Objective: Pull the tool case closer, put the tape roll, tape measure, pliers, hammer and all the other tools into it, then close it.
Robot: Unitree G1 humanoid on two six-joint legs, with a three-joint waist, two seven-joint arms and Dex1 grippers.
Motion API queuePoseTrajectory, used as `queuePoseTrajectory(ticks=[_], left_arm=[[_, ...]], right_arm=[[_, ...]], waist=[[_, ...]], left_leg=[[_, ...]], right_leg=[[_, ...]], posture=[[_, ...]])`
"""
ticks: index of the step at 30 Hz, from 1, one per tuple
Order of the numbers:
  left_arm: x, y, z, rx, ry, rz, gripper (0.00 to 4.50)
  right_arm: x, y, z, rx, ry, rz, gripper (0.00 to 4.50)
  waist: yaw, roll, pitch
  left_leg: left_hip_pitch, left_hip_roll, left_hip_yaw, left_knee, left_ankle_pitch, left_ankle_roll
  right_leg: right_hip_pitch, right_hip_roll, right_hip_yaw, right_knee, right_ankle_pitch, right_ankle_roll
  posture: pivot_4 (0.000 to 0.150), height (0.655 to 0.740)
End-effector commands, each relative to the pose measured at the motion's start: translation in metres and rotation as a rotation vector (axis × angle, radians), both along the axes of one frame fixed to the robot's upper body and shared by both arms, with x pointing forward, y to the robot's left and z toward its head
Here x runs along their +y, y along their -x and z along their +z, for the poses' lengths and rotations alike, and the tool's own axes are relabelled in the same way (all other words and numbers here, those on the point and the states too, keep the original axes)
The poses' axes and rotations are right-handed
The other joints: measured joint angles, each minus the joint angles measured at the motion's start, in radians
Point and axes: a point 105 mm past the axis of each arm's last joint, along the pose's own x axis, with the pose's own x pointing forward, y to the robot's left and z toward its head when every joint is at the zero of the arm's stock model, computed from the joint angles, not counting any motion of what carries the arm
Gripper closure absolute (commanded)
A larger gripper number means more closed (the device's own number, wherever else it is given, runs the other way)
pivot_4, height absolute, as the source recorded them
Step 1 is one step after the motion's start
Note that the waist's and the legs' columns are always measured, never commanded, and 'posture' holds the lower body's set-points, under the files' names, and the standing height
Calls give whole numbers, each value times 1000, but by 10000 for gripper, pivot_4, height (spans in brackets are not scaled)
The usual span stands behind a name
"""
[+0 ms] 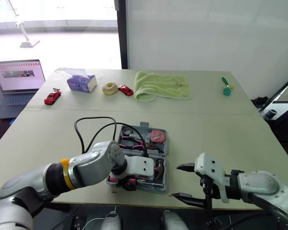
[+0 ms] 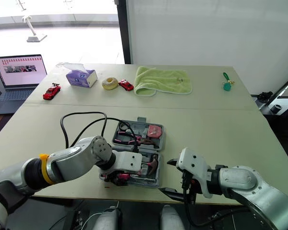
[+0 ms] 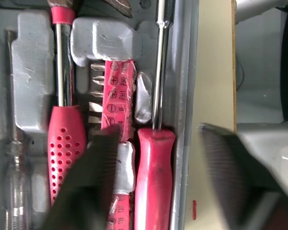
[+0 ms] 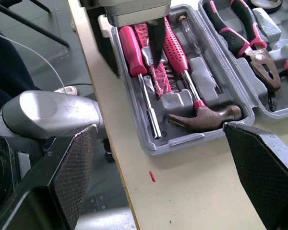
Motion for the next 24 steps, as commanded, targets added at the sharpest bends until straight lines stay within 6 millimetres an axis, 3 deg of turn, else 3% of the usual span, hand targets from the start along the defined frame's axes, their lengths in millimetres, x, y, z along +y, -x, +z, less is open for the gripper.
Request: queuePoseTrajectory(ticks=[1, 10, 13, 20, 24], left_arm=[[1, -1, 7, -23, 12, -11, 685], [17, -18, 30, -44, 91, 89, 685], [26, -17, 27, 14, 185, 100, 8771], [32, -16, 12, 63, 394, 74, 44055], [32, -20, 4, 49, 458, 71, 44598]], right_arm=[[5, 4, 5, -14, -7, 27, 0], [5, 4, 5, -13, -7, 25, 0], [6, 3, 4, -15, -8, 24, 0], [6, 2, 5, -19, -9, 22, 0], [6, 0, 6, -20, -7, 23, 0]], waist=[[0, 0, 0], [0, 0, 0], [-3, 1, 0], [3, 1, 0], [1, 1, 0]], left_leg=[[0, 0, 0, 0, 0, 0], [0, 0, 0, 0, 0, 0], [1, 0, 0, 0, 0, 0], [1, 0, 0, 0, 0, 0], [1, 0, 1, 0, 0, 0]], right_leg=[[0, 0, 0, 0, 0, 0], [0, 0, 0, 0, 0, 0], [0, 0, 0, 0, 0, 0], [1, -1, 0, 1, 0, 0], [1, -1, 0, 1, 0, 0]], posture=[[1500, 7400], [1500, 7400], [1500, 7400], [1500, 7400], [1500, 7400]])
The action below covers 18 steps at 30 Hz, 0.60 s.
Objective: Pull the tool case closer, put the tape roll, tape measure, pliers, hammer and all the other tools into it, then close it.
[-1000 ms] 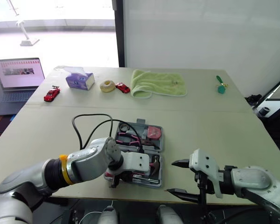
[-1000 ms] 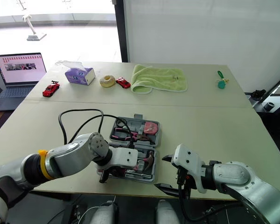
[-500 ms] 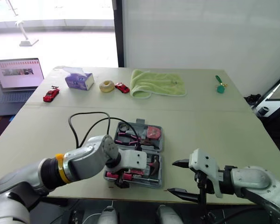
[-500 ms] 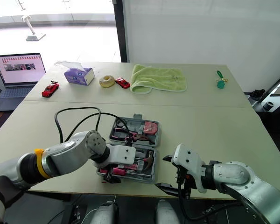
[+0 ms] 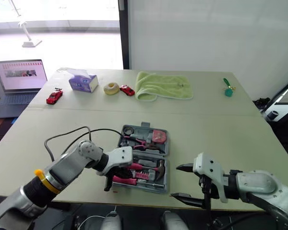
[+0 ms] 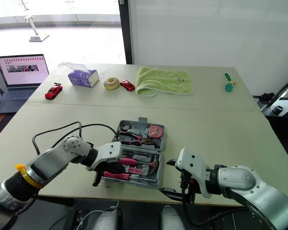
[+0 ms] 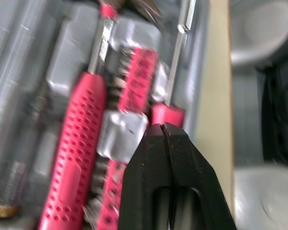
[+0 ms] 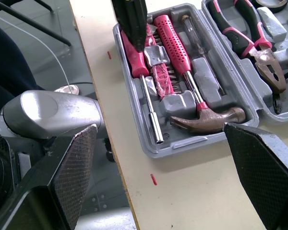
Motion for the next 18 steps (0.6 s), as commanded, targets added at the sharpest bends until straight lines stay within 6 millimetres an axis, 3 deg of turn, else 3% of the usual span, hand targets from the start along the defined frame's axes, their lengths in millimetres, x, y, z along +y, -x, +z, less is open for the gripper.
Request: queuePoseTrajectory(ticks=[1, 14, 18], left_arm=[[-2, -5, 4, -51, 65, -6, 44598], [11, 3, -41, -63, -27, -32, 44598], [11, 7, -47, -52, -24, -37, 44598]], right_arm=[[4, 1, 7, -26, -8, 23, 0], [3, 0, 8, -26, 3, 18, 0], [2, -1, 8, -25, 7, 14, 0]], waist=[[-1, 0, 0], [-2, 2, -1], [-2, 6, -4]], left_leg=[[0, 0, 0, 0, 0, 0], [1, 0, 0, 0, 0, 0], [2, 0, 0, 0, 0, 0]], right_leg=[[0, 0, 0, 0, 0, 0], [1, 0, 0, 0, 0, 0], [2, 0, 0, 0, 0, 0]], posture=[[1500, 7400], [1500, 7400], [1500, 7400]])
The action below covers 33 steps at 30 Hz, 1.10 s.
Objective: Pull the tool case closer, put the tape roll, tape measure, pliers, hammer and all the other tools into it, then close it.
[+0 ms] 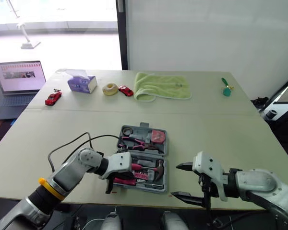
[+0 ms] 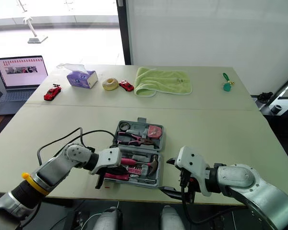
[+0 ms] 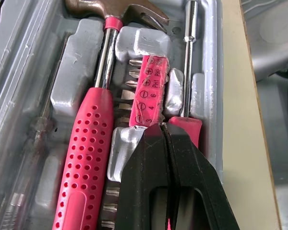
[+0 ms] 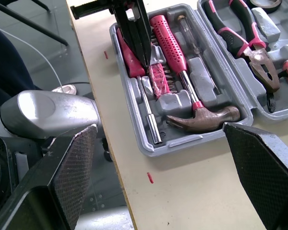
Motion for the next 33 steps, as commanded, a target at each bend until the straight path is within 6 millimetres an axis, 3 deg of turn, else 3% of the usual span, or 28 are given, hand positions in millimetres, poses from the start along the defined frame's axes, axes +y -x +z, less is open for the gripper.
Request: queuePoseTrajectory(ticks=[1, 5, 7, 9, 11, 16, 19, 21, 26, 29, 33], left_arm=[[7, 9, -22, 51, -64, 4, 44598], [4, 8, -22, 42, -48, 14, 44598], [-2, 3, -13, 25, 7, 33, 44598], [-8, -9, 11, 24, 106, 80, 44598], [-1, -19, 38, 38, 187, 110, 44598], [28, -43, 62, 42, 235, 251, 44598], [58, -64, 58, 8, 194, 375, 45000], [78, -74, 50, -27, 126, 427, 45000], [87, -88, 36, -64, 85, 457, 45000], [84, -93, 18, -92, 17, 438, 45000], [77, -96, 10, -102, 10, 423, 45000]], right_arm=[[2, 1, 7, -28, 1, 16, 0], [1, -1, 6, -27, 4, 13, 0], [2, -3, 5, -29, 4, 12, 0], [1, -10, 3, -31, 2, -14, 0], [-2, -27, -1, -36, 10, -77, 0], [-9, -54, -17, -18, 95, -165, 0], [-14, -73, -26, -23, 153, -207, 9425], [-13, -87, -30, -37, 192, -214, 19024], [-8, -106, -37, -54, 253, -193, 44689], [-6, -111, -52, -18, 362, -143, 44689], [-1, -113, -58, -1, 408, -107, 44689]], waist=[[0, 2, -1], [0, 5, -4], [0, 6, -5], [3, 6, -5], [0, 4, -3], [-7, 4, -3], [-9, 4, -3], [-13, 5, -3], [-1, 5, -2], [0, 5, -2], [-2, 5, -2]], left_leg=[[0, 0, 0, 0, 0, 0], [0, 0, 0, 0, 0, 0], [0, 0, 0, 0, 0, 0], [1, 0, 0, 0, 0, 0], [0, 0, 0, 1, 0, 0], [-1, 0, 0, 0, 0, 0], [-1, 0, 0, -1, 0, 0], [-1, 0, 0, -1, 0, 0], [-2, 0, 0, -1, 0, 0], [-3, 0, 0, 0, 0, 0], [-3, 0, 0, -1, 0, 0]], right_leg=[[0, 0, 0, 0, 0, 0], [1, 0, 0, 0, 0, 0], [1, 0, 0, 0, 0, 0], [1, 0, 0, 0, 0, 0], [1, 0, 0, 0, 0, 0], [-1, 0, 0, 0, 0, 0], [-2, 1, 0, 0, 0, 0], [-3, 1, 0, 0, 0, 0], [-4, 0, 0, 1, 0, 0], [-4, 0, -1, 1, 0, 0], [-5, 0, -1, 1, 1, 0]], posture=[[1500, 7400], [1500, 7400], [1500, 7400], [1500, 7400], [1500, 7400], [1500, 7400], [1500, 7400], [1500, 7400], [1500, 7400], [1500, 7400], [1500, 7400]])
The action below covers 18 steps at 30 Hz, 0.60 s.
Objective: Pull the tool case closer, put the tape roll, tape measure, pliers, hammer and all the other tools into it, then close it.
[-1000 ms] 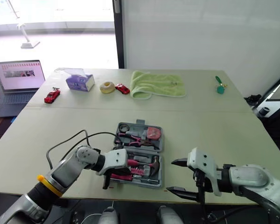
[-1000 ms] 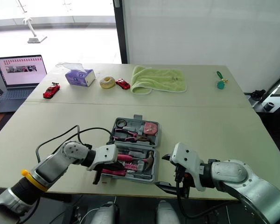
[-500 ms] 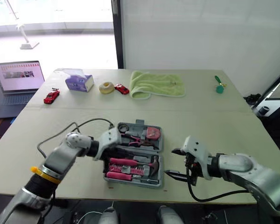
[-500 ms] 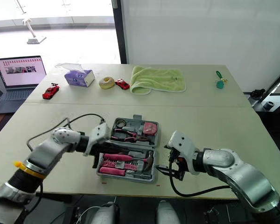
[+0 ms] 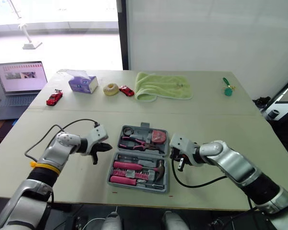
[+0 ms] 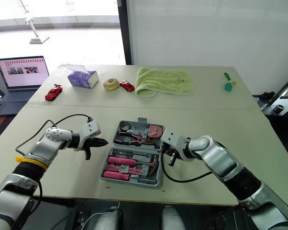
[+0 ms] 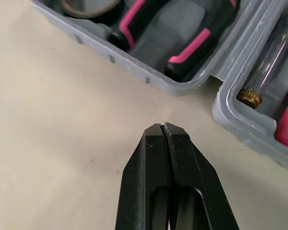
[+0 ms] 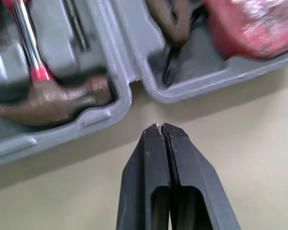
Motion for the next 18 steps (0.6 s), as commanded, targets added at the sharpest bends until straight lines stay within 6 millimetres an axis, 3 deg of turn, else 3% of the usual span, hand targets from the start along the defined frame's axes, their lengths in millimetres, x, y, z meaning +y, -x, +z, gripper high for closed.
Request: queuePoseTrajectory(ticks=[1, 8, 18], left_arm=[[-4, -4, 1, -41, -40, -33, 45000], [-25, 4, -4, -32, -45, -108, 45000], [-34, 36, -21, 44, -29, -138, 45000]], right_arm=[[9, -4, 4, -6, 11, 38, 44689], [31, -9, 10, -17, -2, 86, 44689], [52, 9, 7, 26, -10, 143, 44689]], waist=[[-1, 0, 0], [-3, 1, 0], [-8, 1, -1]], left_leg=[[0, 0, 0, 0, 0, 0], [2, 0, 0, 1, 0, 0], [2, 0, 0, 1, 0, 0]], right_leg=[[0, 0, 0, 1, 0, 0], [-1, 0, 0, 7, 0, 0], [-1, 0, 0, 7, 0, 0]], posture=[[1500, 7400], [1500, 7400], [1500, 7400]])
